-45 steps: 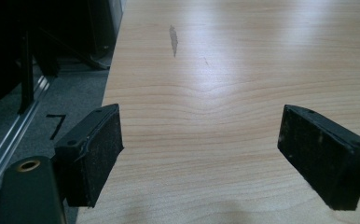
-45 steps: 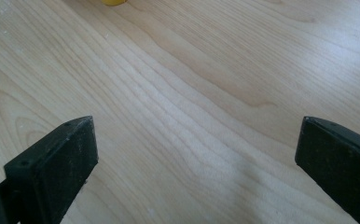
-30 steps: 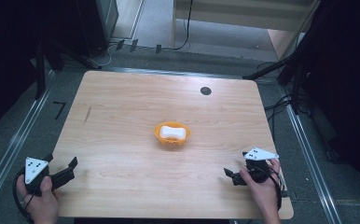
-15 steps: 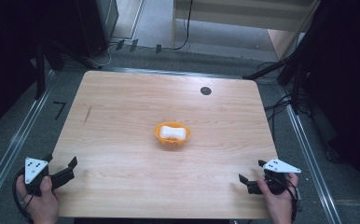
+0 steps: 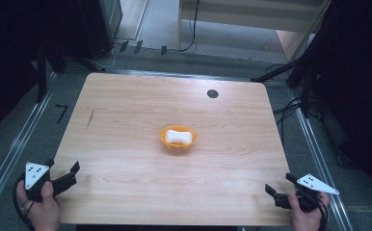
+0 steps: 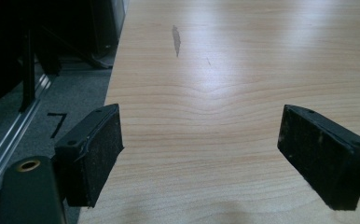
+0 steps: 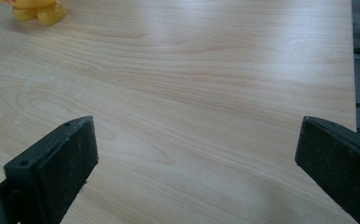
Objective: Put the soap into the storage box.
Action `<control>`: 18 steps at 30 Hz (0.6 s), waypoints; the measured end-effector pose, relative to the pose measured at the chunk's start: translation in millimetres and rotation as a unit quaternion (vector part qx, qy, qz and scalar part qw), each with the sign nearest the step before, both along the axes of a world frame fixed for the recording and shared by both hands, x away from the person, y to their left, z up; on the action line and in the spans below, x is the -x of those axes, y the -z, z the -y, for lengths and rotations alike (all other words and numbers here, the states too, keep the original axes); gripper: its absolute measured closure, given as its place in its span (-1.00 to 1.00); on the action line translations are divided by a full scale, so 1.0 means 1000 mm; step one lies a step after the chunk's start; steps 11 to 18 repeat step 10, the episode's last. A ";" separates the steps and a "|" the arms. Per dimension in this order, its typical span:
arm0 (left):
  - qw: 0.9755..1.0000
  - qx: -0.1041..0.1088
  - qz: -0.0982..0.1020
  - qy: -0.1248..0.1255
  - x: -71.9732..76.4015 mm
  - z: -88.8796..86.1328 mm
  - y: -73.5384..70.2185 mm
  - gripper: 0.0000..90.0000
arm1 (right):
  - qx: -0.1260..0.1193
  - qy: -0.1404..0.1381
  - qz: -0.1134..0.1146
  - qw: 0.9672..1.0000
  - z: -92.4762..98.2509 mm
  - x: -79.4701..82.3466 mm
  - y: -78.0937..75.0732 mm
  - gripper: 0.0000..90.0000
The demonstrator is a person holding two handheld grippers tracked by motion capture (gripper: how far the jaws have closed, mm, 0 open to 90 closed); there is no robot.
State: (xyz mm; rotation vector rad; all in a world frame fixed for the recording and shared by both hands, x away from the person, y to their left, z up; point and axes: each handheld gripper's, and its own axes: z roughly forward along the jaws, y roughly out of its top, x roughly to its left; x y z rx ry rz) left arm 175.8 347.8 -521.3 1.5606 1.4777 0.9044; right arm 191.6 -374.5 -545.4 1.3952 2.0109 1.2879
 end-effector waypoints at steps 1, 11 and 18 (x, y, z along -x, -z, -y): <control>1.000 0.000 0.000 -0.001 0.000 0.000 0.000 -0.68 | -0.006 0.004 0.000 1.000 0.001 0.001 0.001 -1.00; 1.000 -0.001 -0.003 -0.003 0.000 0.000 0.000 -0.68 | -0.017 0.015 -0.001 1.000 0.005 -0.001 0.006 -1.00; 1.000 -0.001 -0.003 -0.003 0.000 0.000 0.000 -0.68 | -0.017 0.015 -0.001 1.000 0.005 -0.001 0.006 -1.00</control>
